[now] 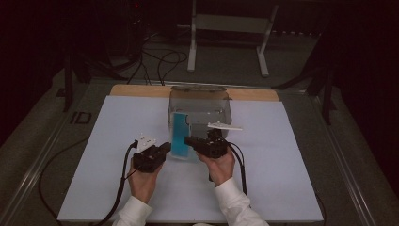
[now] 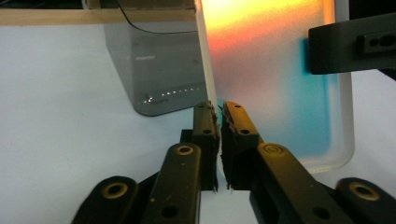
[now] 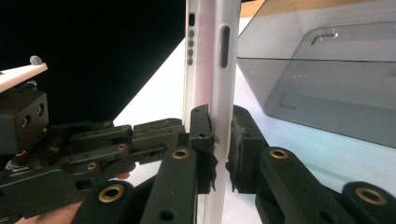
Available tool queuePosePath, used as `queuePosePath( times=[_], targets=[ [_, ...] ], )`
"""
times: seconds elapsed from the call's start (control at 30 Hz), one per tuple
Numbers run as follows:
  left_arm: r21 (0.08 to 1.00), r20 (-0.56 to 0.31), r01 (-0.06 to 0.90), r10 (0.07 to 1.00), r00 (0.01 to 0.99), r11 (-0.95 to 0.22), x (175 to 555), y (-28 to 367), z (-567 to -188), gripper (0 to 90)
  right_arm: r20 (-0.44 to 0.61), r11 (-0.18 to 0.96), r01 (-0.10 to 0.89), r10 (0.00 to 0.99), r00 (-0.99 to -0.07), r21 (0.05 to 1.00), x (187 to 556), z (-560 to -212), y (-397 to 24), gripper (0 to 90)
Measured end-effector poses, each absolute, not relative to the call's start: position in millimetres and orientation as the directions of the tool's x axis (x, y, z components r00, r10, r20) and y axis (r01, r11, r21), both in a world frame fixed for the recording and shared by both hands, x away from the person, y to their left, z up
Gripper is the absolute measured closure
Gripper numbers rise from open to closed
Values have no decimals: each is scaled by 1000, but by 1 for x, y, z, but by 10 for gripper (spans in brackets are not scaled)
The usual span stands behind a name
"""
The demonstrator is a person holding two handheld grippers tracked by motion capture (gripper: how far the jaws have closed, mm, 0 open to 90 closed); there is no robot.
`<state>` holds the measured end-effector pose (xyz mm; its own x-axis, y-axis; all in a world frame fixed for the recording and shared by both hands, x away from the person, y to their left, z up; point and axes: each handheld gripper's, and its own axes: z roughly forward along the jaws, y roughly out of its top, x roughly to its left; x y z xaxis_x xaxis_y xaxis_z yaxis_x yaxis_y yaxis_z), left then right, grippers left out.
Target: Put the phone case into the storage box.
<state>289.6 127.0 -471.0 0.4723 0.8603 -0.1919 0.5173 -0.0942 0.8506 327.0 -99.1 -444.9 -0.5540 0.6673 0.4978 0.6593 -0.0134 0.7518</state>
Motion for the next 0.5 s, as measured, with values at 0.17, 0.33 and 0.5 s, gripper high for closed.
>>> queuePosePath(
  times=[0.17, 0.33, 0.5],
  targets=[
    [864, -169, 492, 863, 476, -102, 289, 128, -468, 731, 489, -1, 660, 671, -556, 751, 326, -446, -99, 819],
    [878, -174, 471, 859, 482, -86, 289, 133, -465, 665, 487, -3, 658, 675, -554, 753, 326, -445, -99, 819],
    [893, -175, 445, 853, 492, -73, 288, 139, -460, 584, 488, -4, 660, 676, -552, 752, 327, -444, -100, 819]
  ],
)
